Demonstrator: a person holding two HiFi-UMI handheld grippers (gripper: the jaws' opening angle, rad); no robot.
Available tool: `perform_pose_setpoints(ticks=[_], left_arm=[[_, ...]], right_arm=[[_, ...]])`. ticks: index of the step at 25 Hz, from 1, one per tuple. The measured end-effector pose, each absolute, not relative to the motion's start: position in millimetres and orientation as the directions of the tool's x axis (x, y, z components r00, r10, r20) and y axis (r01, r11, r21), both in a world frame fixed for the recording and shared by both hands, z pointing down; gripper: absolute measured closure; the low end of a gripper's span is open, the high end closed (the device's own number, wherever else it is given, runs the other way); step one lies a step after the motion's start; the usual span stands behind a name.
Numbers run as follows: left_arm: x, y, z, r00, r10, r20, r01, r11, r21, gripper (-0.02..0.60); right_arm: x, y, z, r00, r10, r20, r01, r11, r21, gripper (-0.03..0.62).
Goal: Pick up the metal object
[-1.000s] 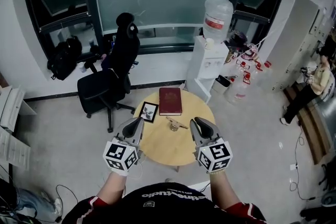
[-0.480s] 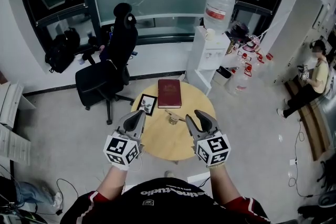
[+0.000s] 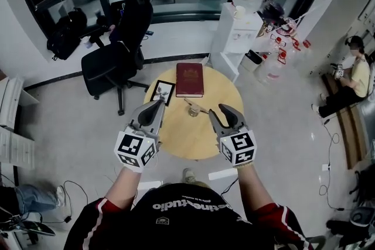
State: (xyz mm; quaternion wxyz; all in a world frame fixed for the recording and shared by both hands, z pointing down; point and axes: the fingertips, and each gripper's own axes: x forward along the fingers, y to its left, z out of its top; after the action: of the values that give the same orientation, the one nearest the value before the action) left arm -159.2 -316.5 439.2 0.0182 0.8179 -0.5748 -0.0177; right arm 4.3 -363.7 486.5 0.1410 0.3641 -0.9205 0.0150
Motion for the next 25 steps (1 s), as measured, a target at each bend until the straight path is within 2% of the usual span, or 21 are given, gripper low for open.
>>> perform_pose_setpoints(ticks=[15, 25], left_arm=[[-143, -340, 473, 0.317, -0.947, 0.045, -0.948, -0.315, 0.042, 0.565], [-138, -358, 502, 0.278, -0.956, 0.097, -0.961, -0.274, 0.046, 0.565]], right_arm=[[-5, -390, 589, -0.703, -0.579, 0.413, -0.577, 0.804, 0.145, 0.444], [-9, -413, 662, -0.726, -0.501, 0.471, -0.525, 0.846, 0.092, 0.444]])
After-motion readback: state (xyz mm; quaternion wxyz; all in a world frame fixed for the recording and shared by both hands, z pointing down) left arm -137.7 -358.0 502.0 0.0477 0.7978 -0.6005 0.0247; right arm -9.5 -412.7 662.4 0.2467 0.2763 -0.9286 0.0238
